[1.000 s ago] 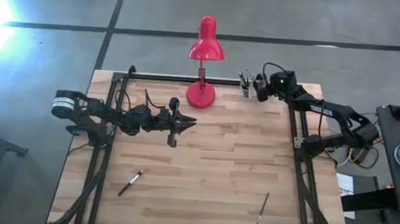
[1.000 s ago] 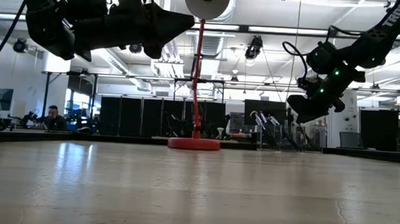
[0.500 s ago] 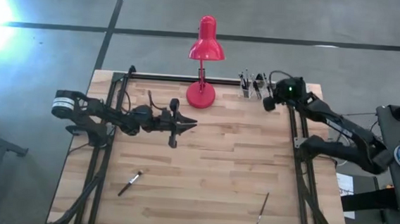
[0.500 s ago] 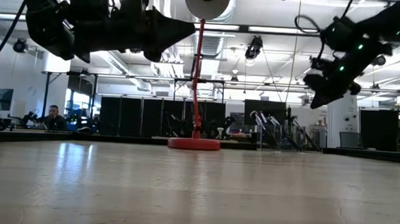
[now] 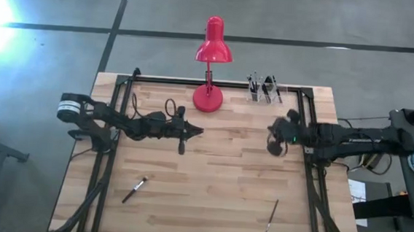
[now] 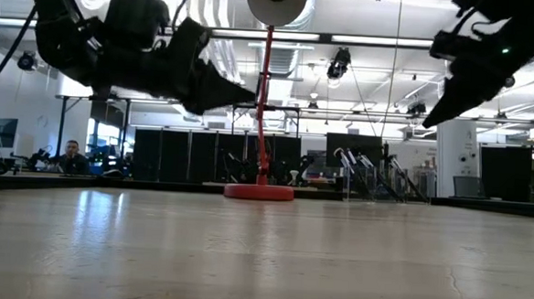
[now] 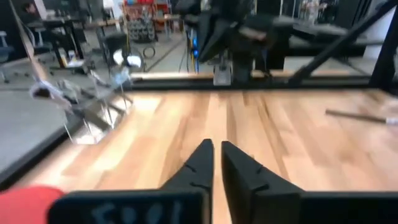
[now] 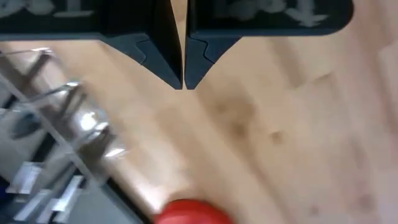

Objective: Sort items
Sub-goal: Put the black eyeshadow brush into the transparent organizer

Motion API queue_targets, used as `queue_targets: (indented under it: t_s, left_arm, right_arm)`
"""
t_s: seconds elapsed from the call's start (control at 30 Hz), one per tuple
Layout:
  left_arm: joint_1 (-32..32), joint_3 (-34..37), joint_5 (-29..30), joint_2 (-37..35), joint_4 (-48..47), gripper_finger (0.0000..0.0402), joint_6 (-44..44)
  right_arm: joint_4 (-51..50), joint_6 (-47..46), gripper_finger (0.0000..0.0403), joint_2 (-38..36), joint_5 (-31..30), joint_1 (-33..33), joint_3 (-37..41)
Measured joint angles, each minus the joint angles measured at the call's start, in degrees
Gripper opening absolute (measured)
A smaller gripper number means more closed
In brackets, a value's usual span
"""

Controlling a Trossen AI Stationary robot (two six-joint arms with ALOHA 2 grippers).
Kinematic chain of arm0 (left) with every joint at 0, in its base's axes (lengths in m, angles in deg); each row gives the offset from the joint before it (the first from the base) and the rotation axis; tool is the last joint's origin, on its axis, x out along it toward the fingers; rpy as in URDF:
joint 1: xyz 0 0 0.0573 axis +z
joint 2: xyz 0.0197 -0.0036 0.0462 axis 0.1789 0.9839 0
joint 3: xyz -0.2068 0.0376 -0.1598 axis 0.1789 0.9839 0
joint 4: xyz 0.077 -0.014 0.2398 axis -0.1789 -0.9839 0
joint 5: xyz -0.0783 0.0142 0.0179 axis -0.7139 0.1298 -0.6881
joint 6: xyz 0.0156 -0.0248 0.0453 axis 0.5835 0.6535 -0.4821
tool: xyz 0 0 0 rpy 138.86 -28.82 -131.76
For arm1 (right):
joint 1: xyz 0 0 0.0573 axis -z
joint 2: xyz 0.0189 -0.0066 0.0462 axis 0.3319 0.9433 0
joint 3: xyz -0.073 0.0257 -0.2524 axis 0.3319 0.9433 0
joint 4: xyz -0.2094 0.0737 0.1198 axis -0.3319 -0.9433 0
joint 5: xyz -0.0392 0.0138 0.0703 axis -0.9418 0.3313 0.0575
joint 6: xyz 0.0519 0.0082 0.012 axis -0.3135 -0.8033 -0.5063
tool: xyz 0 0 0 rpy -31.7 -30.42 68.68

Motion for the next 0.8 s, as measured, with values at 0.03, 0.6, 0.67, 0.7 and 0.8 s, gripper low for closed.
queue_targets:
  t_s: [0.03, 0.6, 0.67, 0.7, 0.8]
  left_arm:
    - [0.0, 0.2, 0.0, 0.8, 0.2, 0.0016, 0.0]
    - [-0.1, -1.6, 0.0, 11.4, 4.5, 0.0000, 1.5]
    - [-0.1, -1.5, 0.0, 11.2, 4.3, 0.0000, 1.2]
    - [-0.1, -1.5, 0.0, 11.1, 4.1, 0.0000, 0.9]
    - [-0.1, -1.4, 0.0, 11.1, 3.6, 0.0000, 0.8]
  right_arm:
    - [-0.9, -1.9, 0.0011, 0.6, -1.5, -3.5, 0.0]
    - [-7.4, -30.3, 0.0029, 25.0, 1.5, -49.1, -9.0]
    - [-7.8, -31.8, 0.0041, 29.2, 3.7, -51.6, -11.3]
    - [-8.0, -32.5, 0.0047, 31.3, 4.9, -52.6, -12.5]
    - [-8.1, -33.8, 0.0070, 37.2, 8.6, -54.3, -16.1]
